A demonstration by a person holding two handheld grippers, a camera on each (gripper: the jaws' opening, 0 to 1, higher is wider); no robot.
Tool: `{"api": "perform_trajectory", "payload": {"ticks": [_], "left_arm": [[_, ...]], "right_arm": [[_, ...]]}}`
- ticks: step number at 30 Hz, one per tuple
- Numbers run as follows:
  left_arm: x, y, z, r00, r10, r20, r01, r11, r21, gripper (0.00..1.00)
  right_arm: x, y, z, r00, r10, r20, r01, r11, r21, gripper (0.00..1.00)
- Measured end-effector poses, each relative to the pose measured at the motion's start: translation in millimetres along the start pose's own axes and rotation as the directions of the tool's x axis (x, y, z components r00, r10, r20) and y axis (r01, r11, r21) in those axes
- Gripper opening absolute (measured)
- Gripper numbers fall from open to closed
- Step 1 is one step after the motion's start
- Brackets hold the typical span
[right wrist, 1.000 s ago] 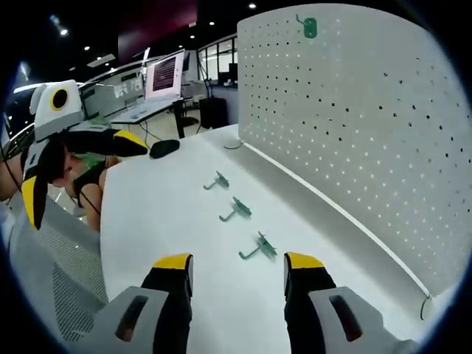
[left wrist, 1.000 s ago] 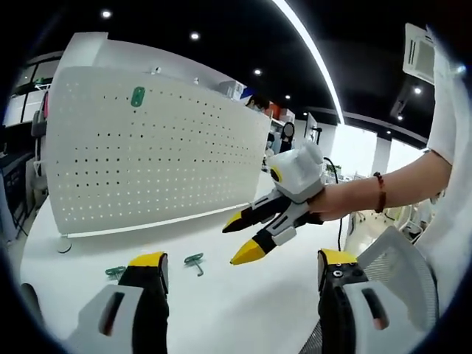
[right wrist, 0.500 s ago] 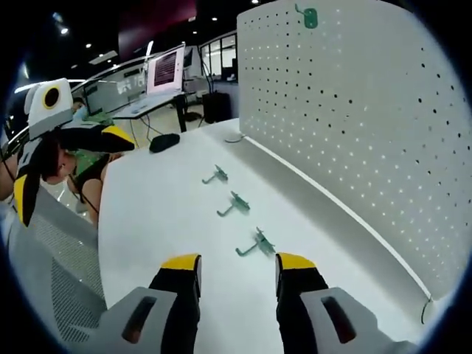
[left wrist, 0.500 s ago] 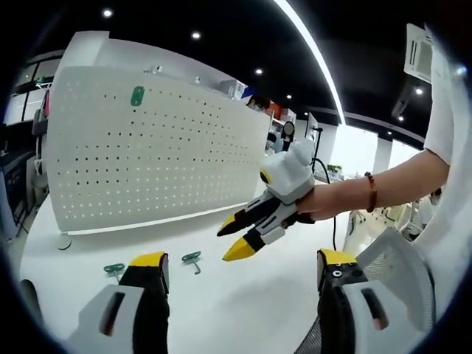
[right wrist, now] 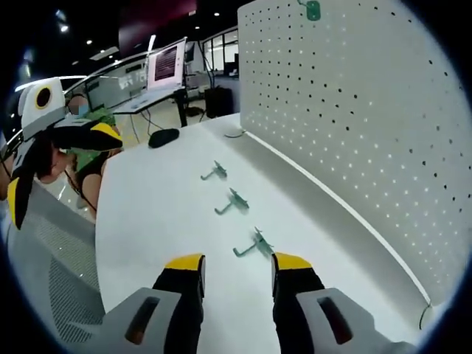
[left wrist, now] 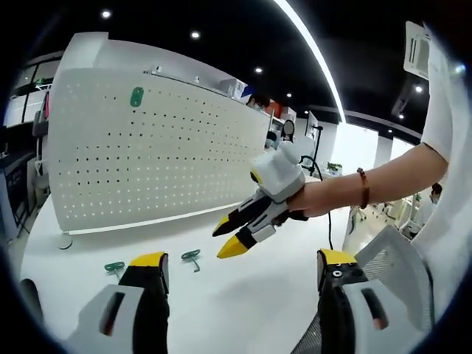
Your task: Insert the hook assembly into the mounting plate slot until the hook locks in place.
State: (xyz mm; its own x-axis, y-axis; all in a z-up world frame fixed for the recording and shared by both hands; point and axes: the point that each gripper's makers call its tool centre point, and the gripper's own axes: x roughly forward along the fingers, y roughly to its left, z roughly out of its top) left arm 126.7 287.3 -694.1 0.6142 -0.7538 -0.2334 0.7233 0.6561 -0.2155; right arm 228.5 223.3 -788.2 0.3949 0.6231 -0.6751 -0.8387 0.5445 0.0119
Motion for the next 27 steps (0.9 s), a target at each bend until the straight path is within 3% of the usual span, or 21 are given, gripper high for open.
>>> {"api": "perform_trajectory", "payload": {"ticks": [27], "left_arm": [[1, 7.4, 2.5, 1.0, 0.009, -0.006, -0.009, 1.0, 0.004, 0.84]], "right_arm": [[23, -9, 3.6, 0.998, 0.022, -0.051, -0.024, 0.999, -0.033, 0.32]]}}
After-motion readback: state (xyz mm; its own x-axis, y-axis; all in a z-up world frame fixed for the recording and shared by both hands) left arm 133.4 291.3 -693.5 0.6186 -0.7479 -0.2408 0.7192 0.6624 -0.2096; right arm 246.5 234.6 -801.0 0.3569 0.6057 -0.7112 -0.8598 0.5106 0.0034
